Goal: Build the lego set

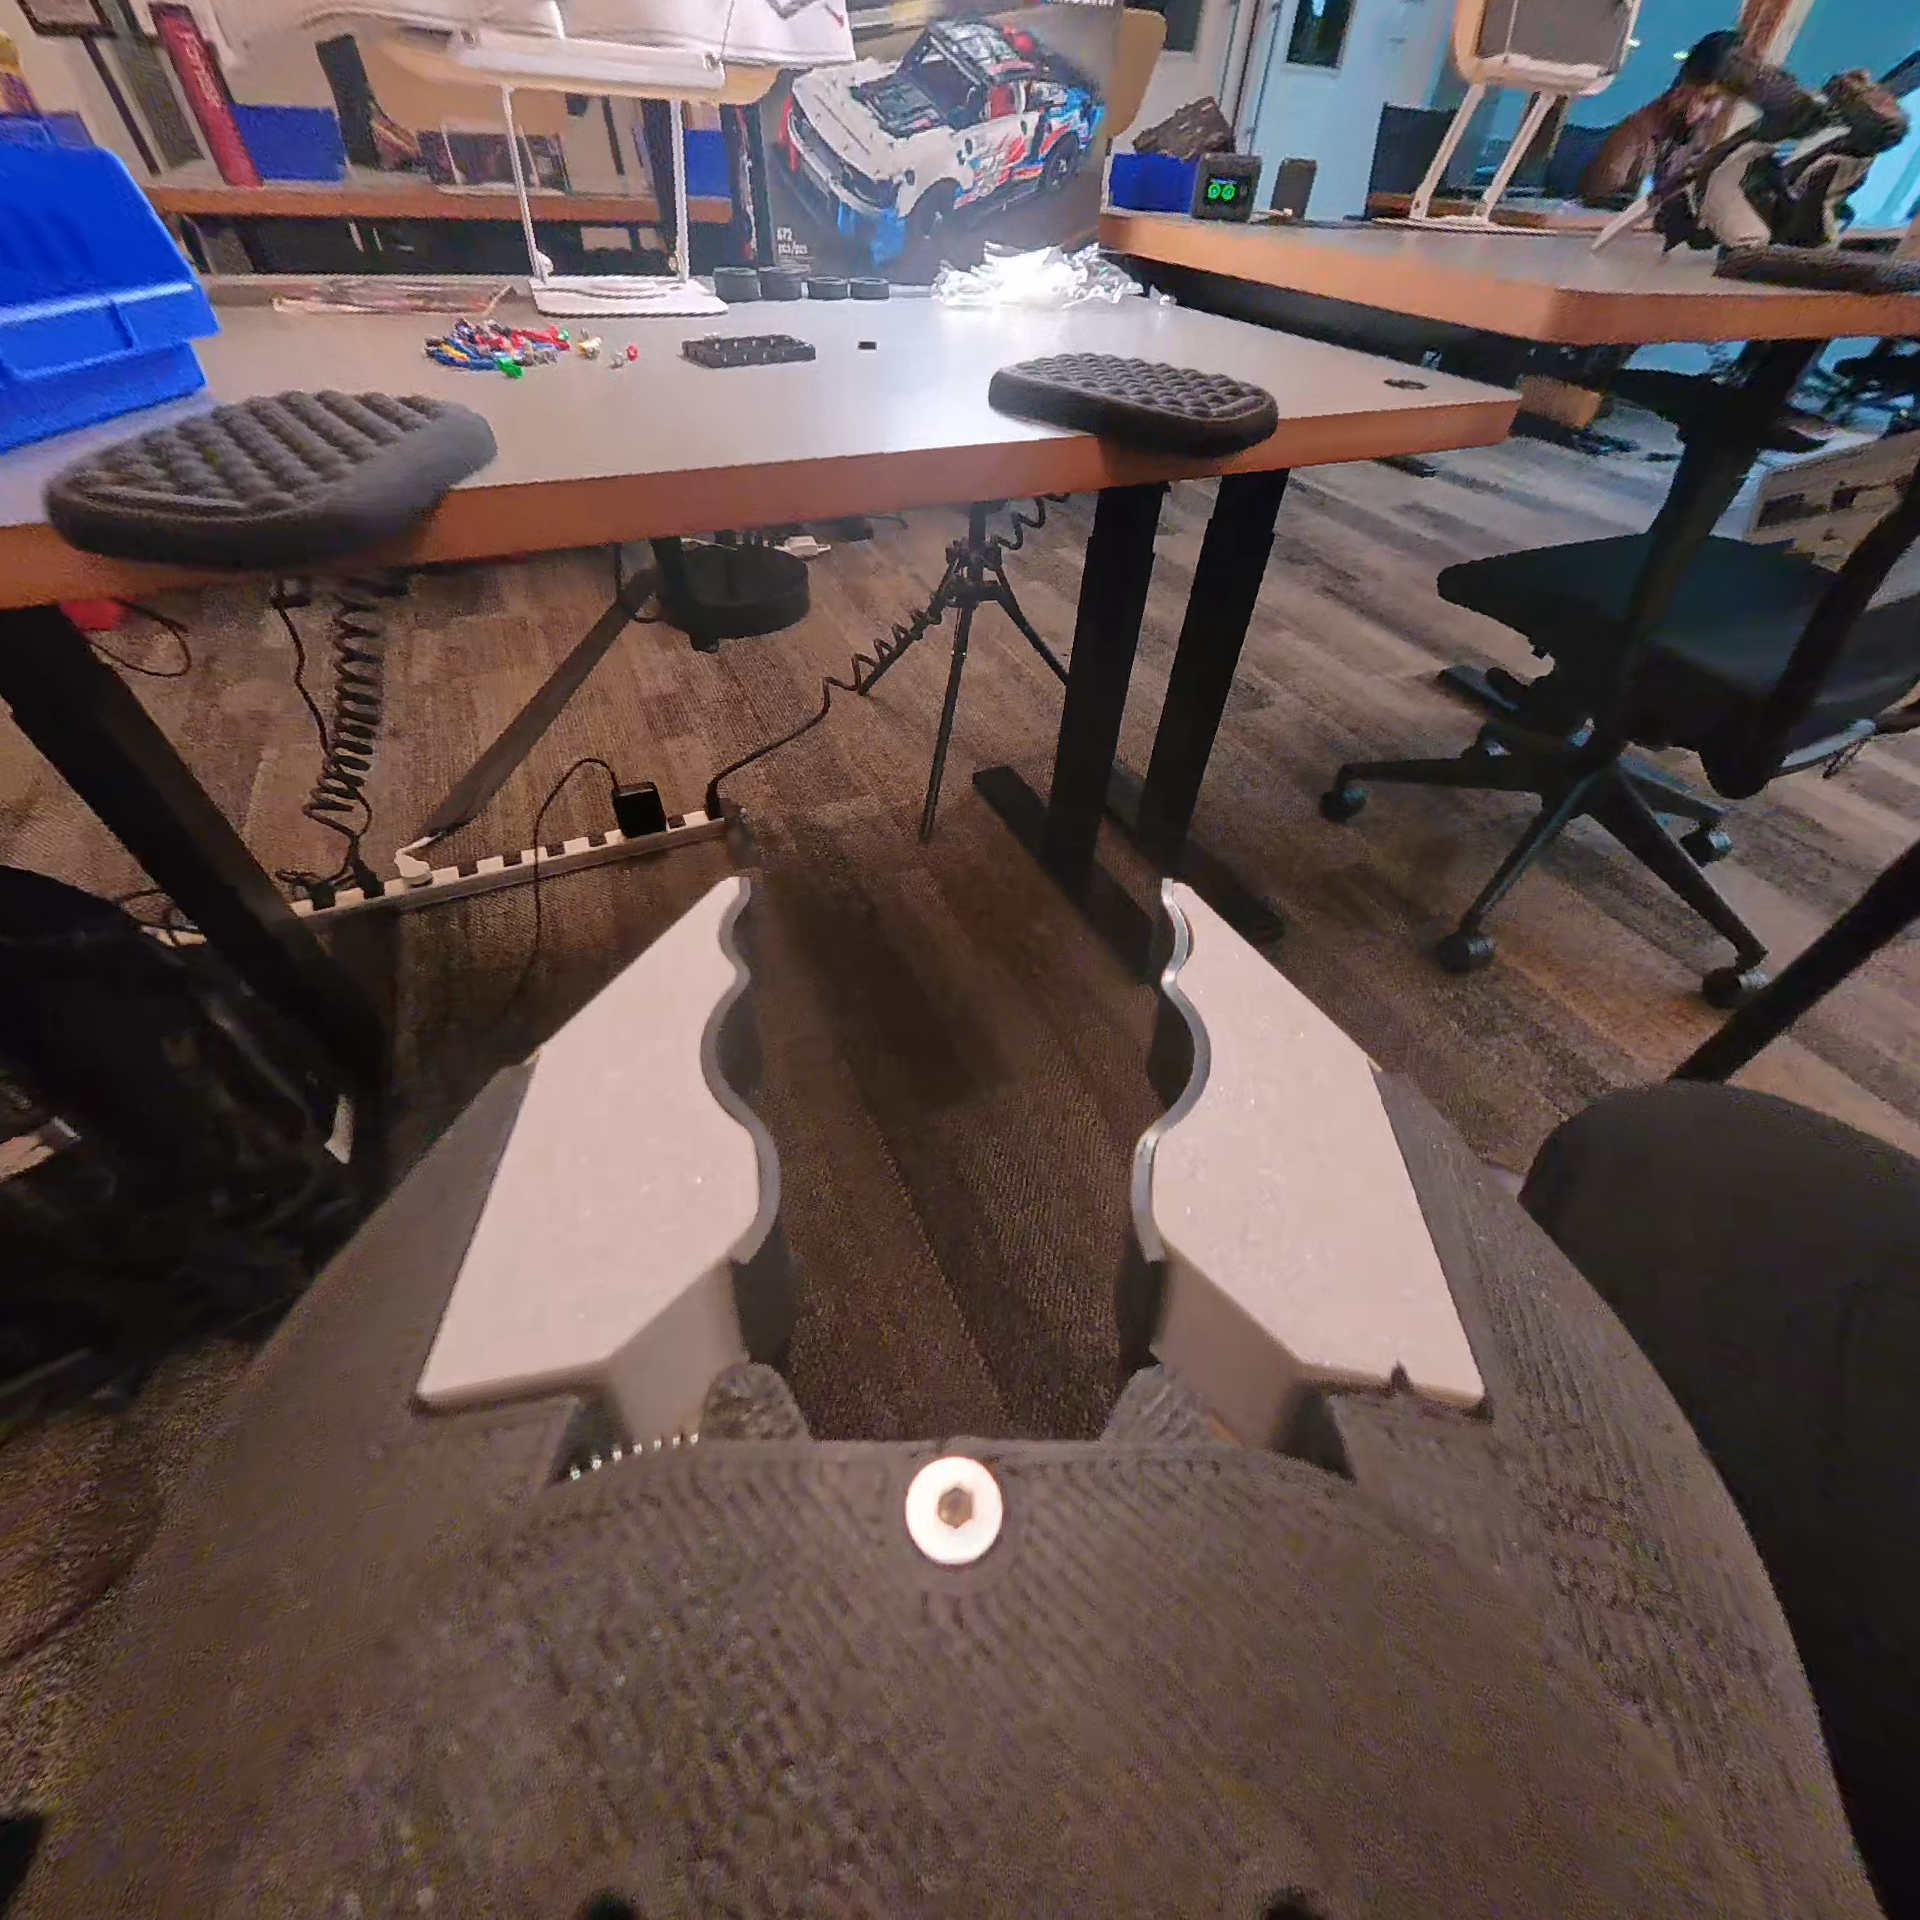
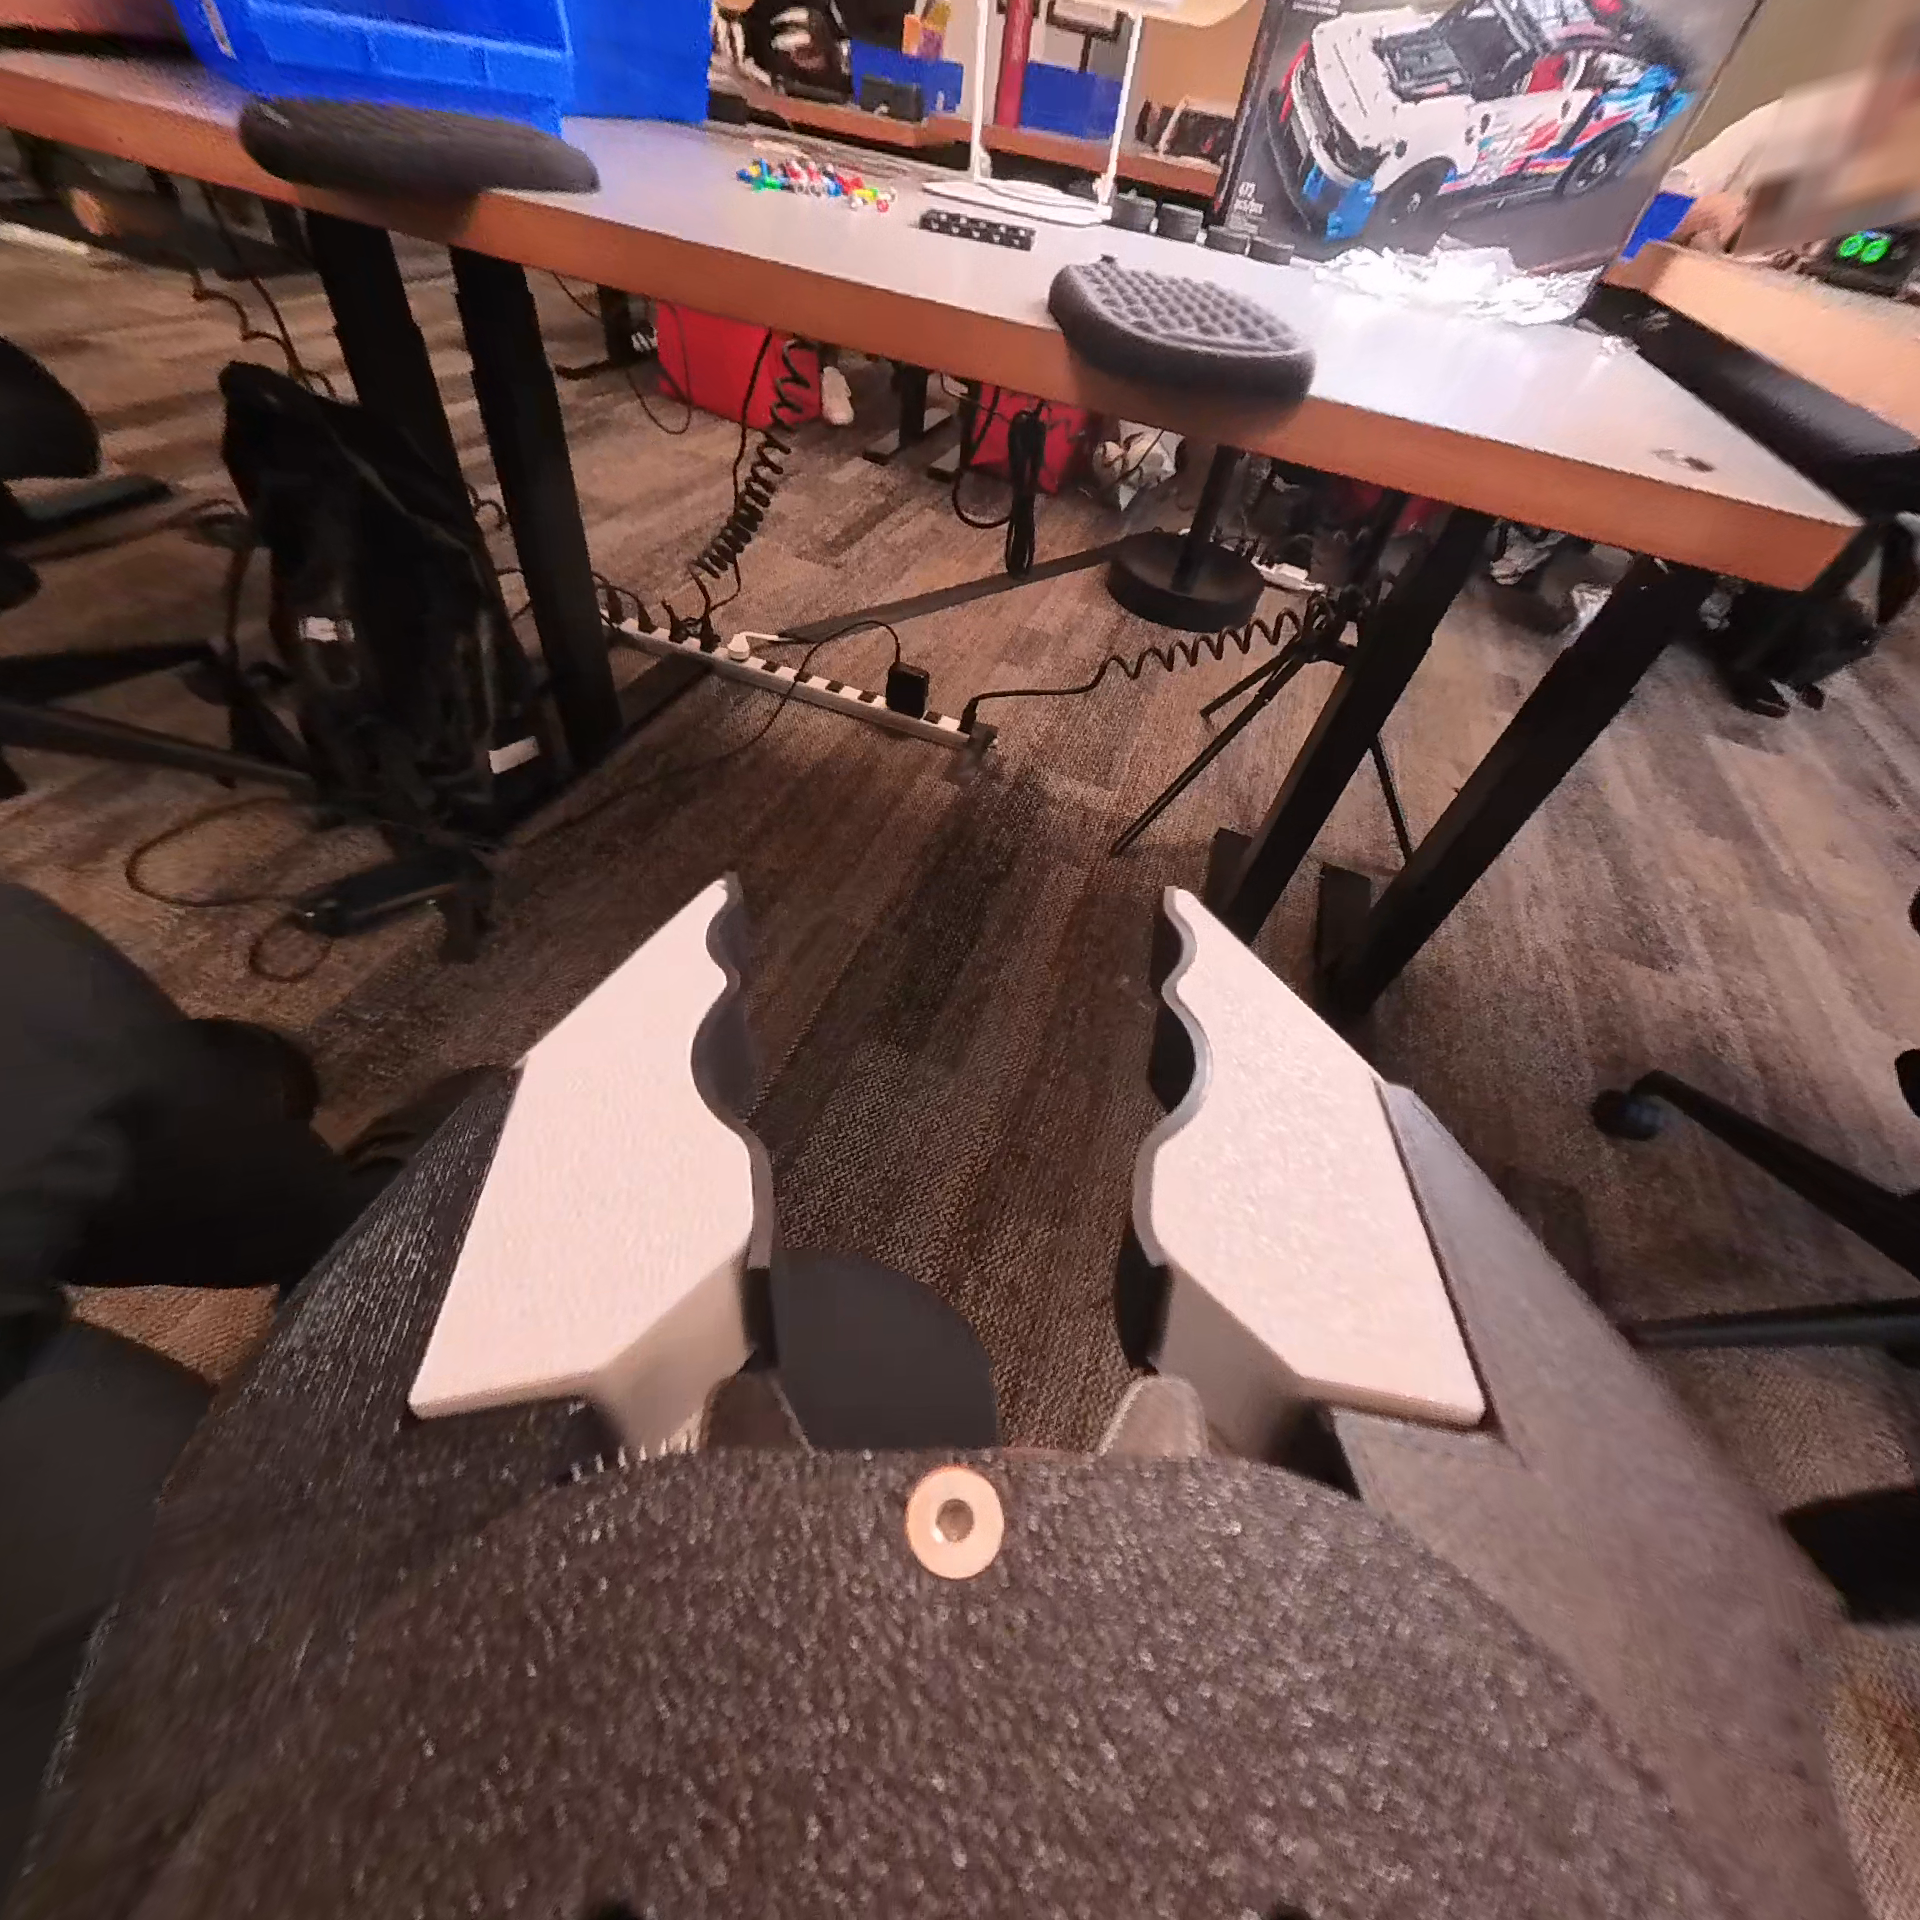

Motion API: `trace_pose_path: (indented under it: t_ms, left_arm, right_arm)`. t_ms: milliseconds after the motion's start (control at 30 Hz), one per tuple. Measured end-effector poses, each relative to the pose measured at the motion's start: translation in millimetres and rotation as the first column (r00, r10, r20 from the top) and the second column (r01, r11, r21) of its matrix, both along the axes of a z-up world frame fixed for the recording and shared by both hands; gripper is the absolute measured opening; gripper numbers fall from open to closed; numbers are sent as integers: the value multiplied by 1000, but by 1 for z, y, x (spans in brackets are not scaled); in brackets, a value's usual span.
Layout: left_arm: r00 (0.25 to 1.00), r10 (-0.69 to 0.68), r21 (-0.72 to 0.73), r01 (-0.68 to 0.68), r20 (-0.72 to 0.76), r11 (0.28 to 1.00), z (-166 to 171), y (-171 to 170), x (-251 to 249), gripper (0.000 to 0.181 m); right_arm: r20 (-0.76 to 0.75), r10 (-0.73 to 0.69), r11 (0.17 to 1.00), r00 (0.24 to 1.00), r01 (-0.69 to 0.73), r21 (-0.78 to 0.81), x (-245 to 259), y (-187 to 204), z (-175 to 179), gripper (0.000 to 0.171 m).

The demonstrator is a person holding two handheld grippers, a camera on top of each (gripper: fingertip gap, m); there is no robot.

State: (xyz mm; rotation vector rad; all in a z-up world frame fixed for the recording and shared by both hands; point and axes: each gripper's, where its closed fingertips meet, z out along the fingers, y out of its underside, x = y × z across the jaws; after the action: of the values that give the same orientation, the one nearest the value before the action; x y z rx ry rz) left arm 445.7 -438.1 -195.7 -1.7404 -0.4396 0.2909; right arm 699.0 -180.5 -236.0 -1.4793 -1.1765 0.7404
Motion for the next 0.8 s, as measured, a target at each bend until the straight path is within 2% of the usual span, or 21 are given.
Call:
trace_pose_path:
  t_ms: [100, 233, 433, 567, 800]
  left_arm:
    - [1000, -18, -25, 17, -12, 1000, -2, -25, 9, 74]
    - [999, -23, -62, 25, 25, 998, -29, -48, 23, 74]
    - [996, 52, -29, -50, 76, 998, -32, -94, 23, 71]
    - [987, 93, 13, -95, 129, 995, -34, -126, 19, 68]
    - [995, 10, 17, -12, 99, 1000, -31, -128, 43, 65]
  right_arm:
    - [-6, -36, 999, 999, 36, -7, 19, -4, 7, 76]
    - [32, -76, 997, 997, 76, -11, 44, -10, 8, 76]
    - [130, -79, 996, 988, 85, -40, 71, -25, -11, 76]
    - [192, -36, 996, 981, 52, -78, 64, -36, -25, 76]
    - [189, -2, 1000, 982, 7, -27, 45, -53, -17, 75]
